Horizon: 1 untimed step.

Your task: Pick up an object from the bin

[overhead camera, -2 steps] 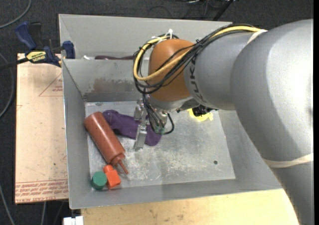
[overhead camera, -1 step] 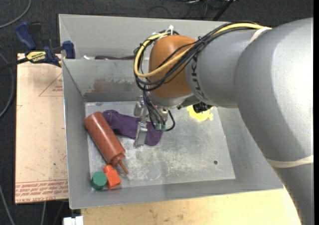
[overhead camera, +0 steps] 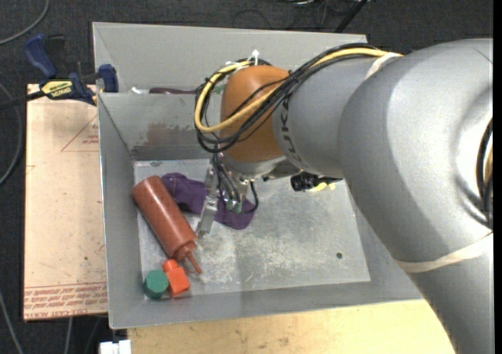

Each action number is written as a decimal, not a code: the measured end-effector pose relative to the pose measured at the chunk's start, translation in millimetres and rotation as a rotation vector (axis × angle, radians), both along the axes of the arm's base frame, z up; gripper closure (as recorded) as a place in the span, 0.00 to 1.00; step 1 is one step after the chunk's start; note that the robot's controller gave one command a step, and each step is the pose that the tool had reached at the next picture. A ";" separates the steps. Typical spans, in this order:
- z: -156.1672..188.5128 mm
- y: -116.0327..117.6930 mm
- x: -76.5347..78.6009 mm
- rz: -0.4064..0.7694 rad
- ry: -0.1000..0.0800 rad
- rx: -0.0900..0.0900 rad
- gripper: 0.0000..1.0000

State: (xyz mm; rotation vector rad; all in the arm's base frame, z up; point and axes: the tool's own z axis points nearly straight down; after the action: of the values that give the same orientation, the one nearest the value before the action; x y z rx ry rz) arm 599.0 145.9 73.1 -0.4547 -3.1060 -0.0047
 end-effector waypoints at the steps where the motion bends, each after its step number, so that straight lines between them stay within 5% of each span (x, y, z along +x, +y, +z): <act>1: -4.5 -2.0 -1.2 -0.028 -0.007 0.003 1.00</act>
Offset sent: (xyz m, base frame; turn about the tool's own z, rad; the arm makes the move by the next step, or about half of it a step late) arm 0.0000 0.0000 0.0000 0.0000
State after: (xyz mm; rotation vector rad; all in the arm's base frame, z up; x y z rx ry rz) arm 597.7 143.9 68.7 -0.4994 -3.1058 -0.0104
